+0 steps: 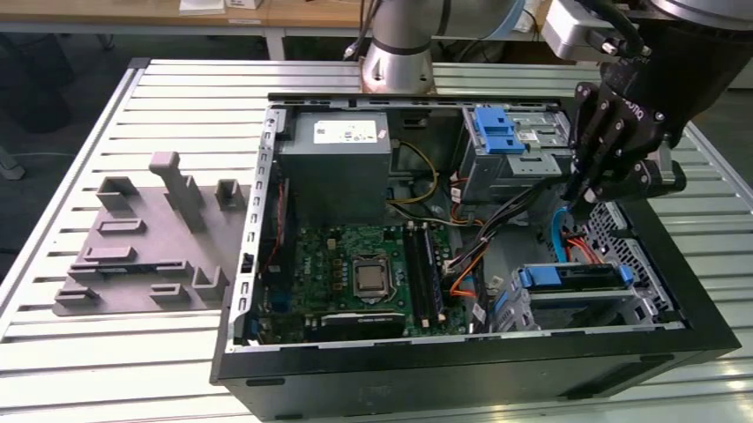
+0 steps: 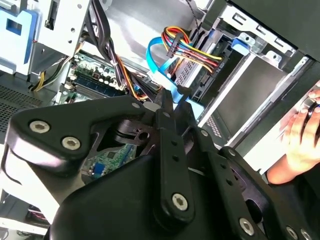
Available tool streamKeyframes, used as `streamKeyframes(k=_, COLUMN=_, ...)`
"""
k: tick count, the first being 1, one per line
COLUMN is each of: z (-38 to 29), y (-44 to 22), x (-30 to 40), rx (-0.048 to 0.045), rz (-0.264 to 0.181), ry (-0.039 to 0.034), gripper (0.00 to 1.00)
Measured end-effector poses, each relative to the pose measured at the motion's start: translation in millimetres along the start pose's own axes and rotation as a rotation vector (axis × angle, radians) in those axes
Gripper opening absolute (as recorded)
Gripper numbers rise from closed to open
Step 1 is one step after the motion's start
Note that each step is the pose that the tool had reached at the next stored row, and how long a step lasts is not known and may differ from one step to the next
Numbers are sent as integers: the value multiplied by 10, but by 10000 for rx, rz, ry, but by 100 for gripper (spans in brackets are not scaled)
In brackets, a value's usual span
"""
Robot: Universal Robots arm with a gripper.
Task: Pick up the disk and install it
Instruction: 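Insert the second disk wire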
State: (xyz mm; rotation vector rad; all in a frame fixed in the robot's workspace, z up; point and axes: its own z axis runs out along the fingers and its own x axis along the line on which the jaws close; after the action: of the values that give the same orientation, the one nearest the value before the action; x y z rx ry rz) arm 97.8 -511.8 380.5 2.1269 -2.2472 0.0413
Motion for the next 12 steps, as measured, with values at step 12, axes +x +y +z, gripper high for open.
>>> streamKeyframes(k=12, z=116, y=-5, x=-8, rx=18, rz=-39, ry=304, gripper=25)
